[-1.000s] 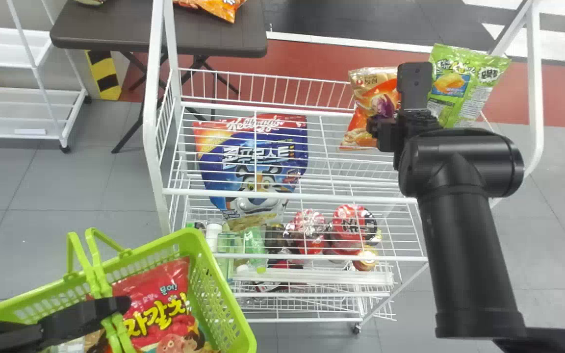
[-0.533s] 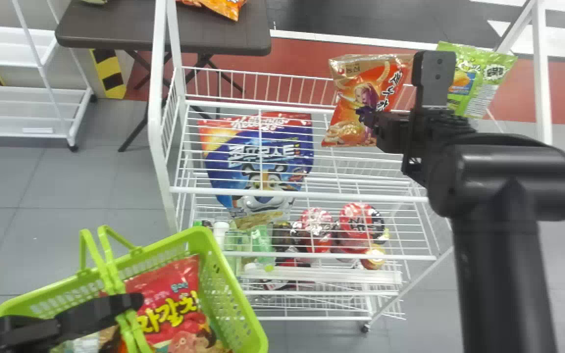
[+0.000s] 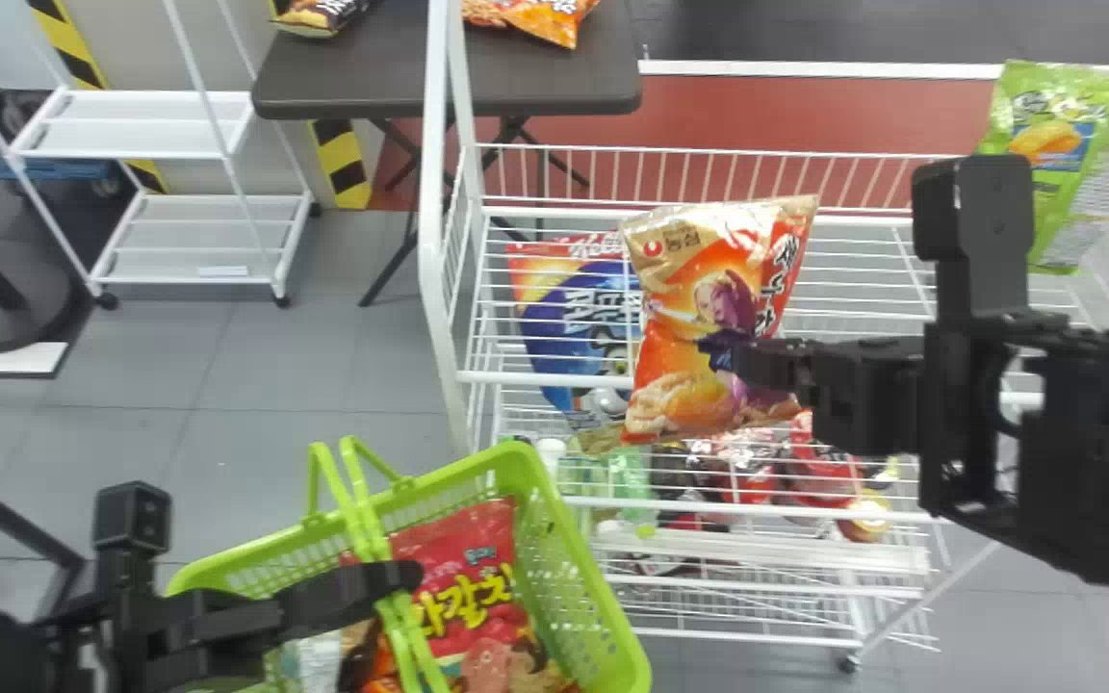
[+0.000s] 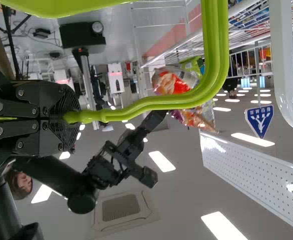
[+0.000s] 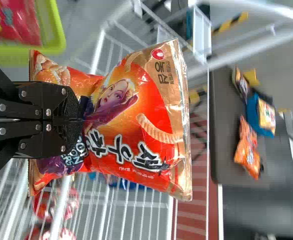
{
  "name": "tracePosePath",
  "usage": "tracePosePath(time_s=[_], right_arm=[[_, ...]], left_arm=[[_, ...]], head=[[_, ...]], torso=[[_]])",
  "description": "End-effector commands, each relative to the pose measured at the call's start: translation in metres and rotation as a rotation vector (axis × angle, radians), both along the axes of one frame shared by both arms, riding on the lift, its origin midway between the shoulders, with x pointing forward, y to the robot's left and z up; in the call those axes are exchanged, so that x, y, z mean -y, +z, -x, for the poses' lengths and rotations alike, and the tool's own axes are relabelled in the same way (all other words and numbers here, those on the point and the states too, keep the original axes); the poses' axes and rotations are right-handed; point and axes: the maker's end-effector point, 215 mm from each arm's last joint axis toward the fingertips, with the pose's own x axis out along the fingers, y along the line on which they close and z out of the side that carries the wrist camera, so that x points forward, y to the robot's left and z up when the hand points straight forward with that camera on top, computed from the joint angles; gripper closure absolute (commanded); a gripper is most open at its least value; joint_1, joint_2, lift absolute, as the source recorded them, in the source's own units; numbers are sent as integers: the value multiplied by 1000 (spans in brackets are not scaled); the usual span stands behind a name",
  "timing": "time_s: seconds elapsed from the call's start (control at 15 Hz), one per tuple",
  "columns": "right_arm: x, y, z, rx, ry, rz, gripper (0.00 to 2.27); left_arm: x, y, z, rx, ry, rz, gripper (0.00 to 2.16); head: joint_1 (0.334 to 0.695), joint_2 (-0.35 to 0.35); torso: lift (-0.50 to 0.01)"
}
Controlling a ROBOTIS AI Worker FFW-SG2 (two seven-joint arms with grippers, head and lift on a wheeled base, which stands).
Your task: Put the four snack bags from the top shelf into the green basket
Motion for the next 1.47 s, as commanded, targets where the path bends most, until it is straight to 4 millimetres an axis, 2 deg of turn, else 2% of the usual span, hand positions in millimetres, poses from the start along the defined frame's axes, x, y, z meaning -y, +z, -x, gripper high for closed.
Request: tracePosePath(time_s=[0.0, 0.07, 0.27, 0.33, 0.47, 0.67, 0.87, 1.2, 1.27, 1.33, 1.4], right_arm=[[-40, 6, 21, -10, 101, -47, 2260], [-59, 5, 27, -13, 141, -47, 2260], [-102, -28, 49, -103, 236, -48, 2256], [-114, -41, 55, -132, 260, -36, 2256], [-132, -61, 68, -189, 303, -36, 2260], [-153, -73, 87, -228, 359, -41, 2260], [-173, -73, 104, -255, 412, -78, 2256], [-201, -95, 136, -342, 500, -98, 2256], [-207, -99, 143, -369, 521, -114, 2155], [-208, -102, 144, -385, 528, -124, 1588], [-207, -102, 143, -389, 523, -130, 623]], left_arm=[[4, 3, 0, 5, -10, 14, 2148], [5, 3, 0, 5, -13, 15, 2148], [5, 5, -2, 7, -12, 18, 2148], [7, 9, -7, 21, -13, 21, 2148], [10, 16, -15, 42, -19, 27, 2148], [15, 23, -23, 61, -26, 36, 2148], [22, 30, -29, 72, -36, 49, 2148], [27, 30, -27, 63, -52, 55, 2148], [27, 32, -27, 63, -51, 58, 2148], [27, 31, -26, 56, -51, 61, 2148], [26, 32, -26, 55, -50, 61, 2148]], head=[[695, 82], [695, 122], [695, 186], [695, 231], [695, 270], [695, 318], [695, 344], [695, 350], [695, 350], [695, 350], [695, 350]], torso=[[0], [0], [0], [0], [0], [0], [0], [0], [0], [0], [0]])
